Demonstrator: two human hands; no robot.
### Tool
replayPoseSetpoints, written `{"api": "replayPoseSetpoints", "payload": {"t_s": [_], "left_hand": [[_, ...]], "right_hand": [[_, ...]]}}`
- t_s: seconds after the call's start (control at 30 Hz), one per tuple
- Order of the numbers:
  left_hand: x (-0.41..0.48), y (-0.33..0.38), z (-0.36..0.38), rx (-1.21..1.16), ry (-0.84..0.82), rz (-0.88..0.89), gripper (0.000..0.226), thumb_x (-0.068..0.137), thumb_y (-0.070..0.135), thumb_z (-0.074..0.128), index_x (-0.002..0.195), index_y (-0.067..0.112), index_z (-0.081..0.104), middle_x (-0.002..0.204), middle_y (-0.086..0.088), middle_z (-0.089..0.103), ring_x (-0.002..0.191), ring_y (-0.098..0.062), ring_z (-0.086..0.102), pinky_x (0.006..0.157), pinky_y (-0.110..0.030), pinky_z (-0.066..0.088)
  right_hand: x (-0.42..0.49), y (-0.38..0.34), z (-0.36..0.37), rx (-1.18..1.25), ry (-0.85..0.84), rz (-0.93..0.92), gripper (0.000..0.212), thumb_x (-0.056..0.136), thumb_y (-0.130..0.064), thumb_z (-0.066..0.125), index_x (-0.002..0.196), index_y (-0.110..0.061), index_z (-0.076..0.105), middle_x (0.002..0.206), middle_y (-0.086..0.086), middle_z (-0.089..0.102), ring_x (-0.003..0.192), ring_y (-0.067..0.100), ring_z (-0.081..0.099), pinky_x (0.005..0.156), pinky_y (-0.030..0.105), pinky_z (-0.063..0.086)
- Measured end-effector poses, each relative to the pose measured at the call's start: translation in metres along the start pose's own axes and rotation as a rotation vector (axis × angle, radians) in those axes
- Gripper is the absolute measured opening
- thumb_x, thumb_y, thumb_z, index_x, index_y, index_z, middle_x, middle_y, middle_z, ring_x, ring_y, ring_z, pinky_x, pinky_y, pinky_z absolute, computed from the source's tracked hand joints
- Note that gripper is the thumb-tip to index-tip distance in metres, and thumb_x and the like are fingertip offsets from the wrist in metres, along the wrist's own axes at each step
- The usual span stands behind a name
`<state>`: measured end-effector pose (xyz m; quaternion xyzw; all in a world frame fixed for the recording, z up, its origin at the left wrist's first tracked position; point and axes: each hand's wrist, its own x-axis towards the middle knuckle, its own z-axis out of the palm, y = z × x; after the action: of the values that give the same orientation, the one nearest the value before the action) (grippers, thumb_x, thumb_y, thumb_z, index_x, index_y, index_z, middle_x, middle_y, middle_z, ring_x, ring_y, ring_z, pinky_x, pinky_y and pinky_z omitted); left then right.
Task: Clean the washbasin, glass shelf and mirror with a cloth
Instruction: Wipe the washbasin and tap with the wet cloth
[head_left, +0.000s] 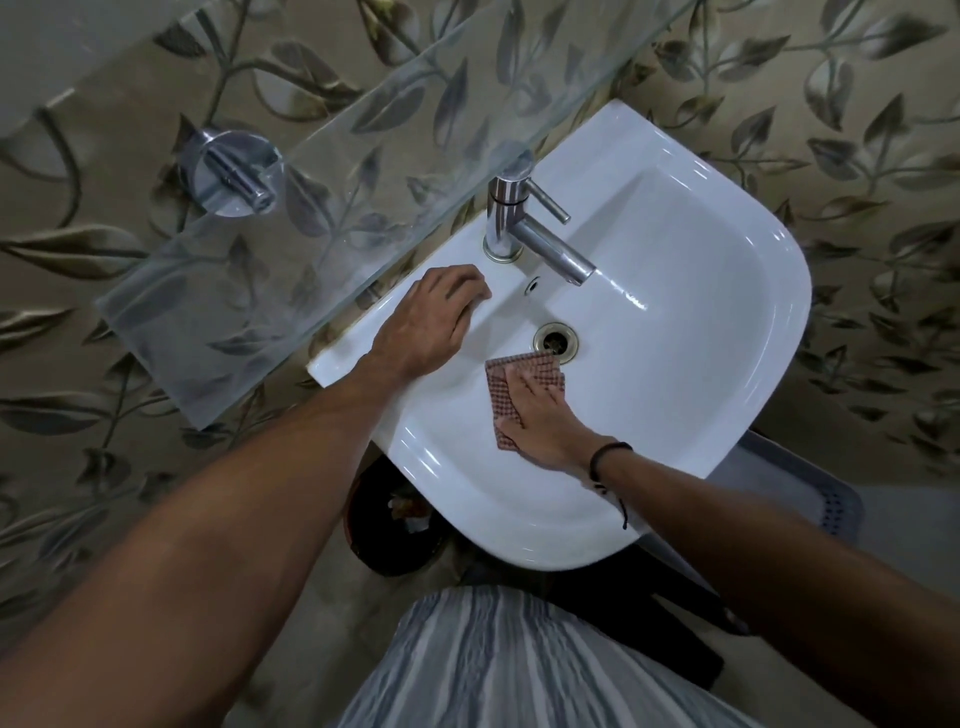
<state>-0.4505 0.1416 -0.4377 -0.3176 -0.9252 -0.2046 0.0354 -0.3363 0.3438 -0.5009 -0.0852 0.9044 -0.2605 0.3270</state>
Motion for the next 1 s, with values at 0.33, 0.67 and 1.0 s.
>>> {"api": "replayPoseSetpoints", "payload": {"t_s": [0.33, 0.67, 1.0], "left_hand": [[0.000, -0.002, 0.001, 0.001, 0.007, 0.011, 0.024, 0.106, 0.018, 0.044, 0.122, 0.015, 0.062, 0.132, -0.002, 0.055, 0.121, -0.025, 0.050, 0.103, -0.037, 0.042], [0.000, -0.005, 0.004, 0.007, 0.010, 0.015, 0.023, 0.105, 0.017, 0.045, 0.122, 0.016, 0.061, 0.133, -0.002, 0.055, 0.120, -0.024, 0.049, 0.101, -0.035, 0.041], [0.000, -0.006, 0.006, 0.013, 0.025, 0.034, 0.025, 0.106, 0.020, 0.042, 0.121, 0.016, 0.061, 0.131, -0.001, 0.055, 0.118, -0.024, 0.051, 0.098, -0.039, 0.044]], "right_hand": [[-0.054, -0.024, 0.002, 0.207, -0.298, -0.180, 0.034, 0.108, -0.035, 0.033, 0.139, -0.029, 0.045, 0.137, -0.006, 0.051, 0.125, 0.009, 0.047, 0.117, 0.034, 0.025], [-0.003, 0.012, -0.002, -0.211, 0.045, -0.006, 0.077, 0.099, -0.048, 0.020, 0.158, -0.005, -0.004, 0.167, 0.011, -0.010, 0.154, 0.026, -0.010, 0.121, 0.044, -0.018], [-0.046, 0.007, 0.001, -0.051, -0.330, -0.269, 0.066, 0.106, -0.043, 0.030, 0.161, -0.017, 0.003, 0.168, 0.005, 0.003, 0.154, 0.018, 0.002, 0.126, 0.038, 0.003]]}}
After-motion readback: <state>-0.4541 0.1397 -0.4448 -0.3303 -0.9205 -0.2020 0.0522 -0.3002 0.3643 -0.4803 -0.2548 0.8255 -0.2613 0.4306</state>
